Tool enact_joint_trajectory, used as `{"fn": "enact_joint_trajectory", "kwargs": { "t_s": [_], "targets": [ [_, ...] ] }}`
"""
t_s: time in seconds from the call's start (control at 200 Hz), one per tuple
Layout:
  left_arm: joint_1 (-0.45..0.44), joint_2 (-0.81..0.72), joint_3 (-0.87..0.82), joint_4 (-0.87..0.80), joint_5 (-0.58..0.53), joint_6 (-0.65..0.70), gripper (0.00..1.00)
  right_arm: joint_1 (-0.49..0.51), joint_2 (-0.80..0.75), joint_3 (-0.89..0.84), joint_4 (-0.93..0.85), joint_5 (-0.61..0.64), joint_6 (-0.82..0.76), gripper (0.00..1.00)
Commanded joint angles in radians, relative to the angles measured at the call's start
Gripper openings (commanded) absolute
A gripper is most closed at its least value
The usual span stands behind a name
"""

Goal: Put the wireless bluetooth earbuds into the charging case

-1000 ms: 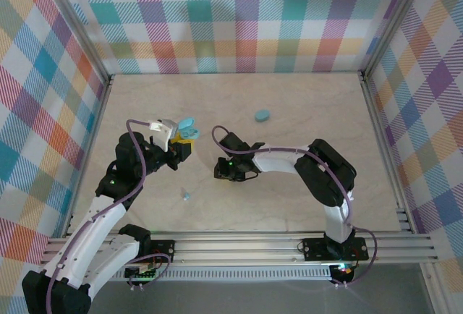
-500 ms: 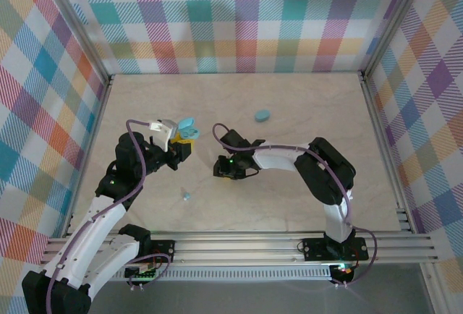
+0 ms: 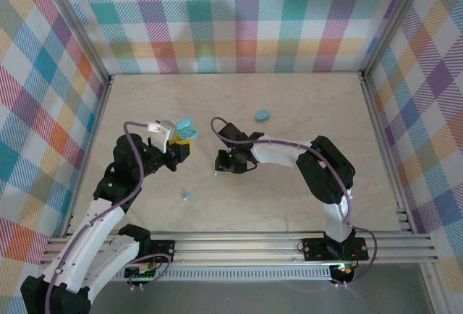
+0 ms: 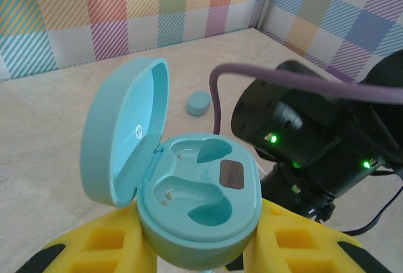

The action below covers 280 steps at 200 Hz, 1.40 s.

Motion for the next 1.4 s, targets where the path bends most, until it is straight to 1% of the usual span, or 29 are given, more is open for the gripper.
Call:
{"fn": "enact_joint_trajectory", "kwargs": {
  "t_s": [0.0,0.195,0.615,0.96,1.18,1.395],
  "targets": [
    [0.012,-0.020,-0.005,0.000,-0.011,0.006,0.04,0.021,0.015,0.067,-0.084,0.050,-0.037,0.31],
    [0.012,-0.030,-0.005,-0.009,-0.015,0.008,0.04,0.044,0.063,0.138,-0.133,0.074,-0.045,0.27],
    [0.012,-0.062,-0.016,-0.026,-0.022,0.010,0.05,0.099,0.170,0.291,-0.275,0.160,-0.074,0.27],
    [0.012,-0.072,-0.021,-0.026,-0.023,0.010,0.05,0.118,0.226,0.347,-0.326,0.191,-0.101,0.27],
    [0.012,-0.079,-0.024,-0.028,-0.026,0.008,0.05,0.128,0.245,0.351,-0.340,0.200,-0.117,0.27],
    [0.012,-0.082,-0.024,-0.031,-0.025,0.008,0.05,0.124,0.226,0.347,-0.337,0.234,-0.150,0.20]
  ]
}}
